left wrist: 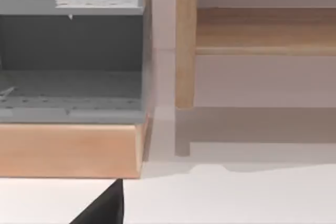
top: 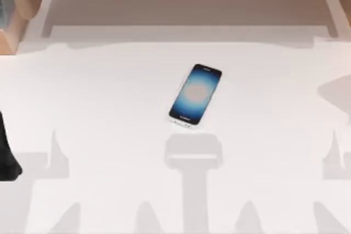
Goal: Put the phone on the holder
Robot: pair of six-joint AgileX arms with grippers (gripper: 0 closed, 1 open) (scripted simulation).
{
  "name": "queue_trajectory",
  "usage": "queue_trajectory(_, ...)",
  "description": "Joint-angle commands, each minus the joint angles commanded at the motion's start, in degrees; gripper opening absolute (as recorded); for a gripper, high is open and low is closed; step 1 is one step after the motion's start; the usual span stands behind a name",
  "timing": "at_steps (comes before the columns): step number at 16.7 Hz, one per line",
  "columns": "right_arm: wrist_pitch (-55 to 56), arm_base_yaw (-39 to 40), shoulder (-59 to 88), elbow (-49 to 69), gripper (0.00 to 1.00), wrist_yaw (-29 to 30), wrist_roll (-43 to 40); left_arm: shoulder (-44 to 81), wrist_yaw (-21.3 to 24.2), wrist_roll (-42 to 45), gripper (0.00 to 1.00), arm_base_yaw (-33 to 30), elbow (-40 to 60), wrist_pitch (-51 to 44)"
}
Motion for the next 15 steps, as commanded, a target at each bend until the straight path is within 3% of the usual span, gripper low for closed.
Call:
queue_trajectory(7, -5.31, 0.94, 7.91, 7.88, 1.0, 0.17, 3.15, 0.0, 0.0, 0.0, 1.0, 0.0, 0.0, 0.0)
queue_trajectory(15, -30.4, 5.25, 45.9, 40.75, 1.0, 2.84, 15.79, 0.0, 0.0, 0.0, 1.0, 0.0, 0.0, 0.0)
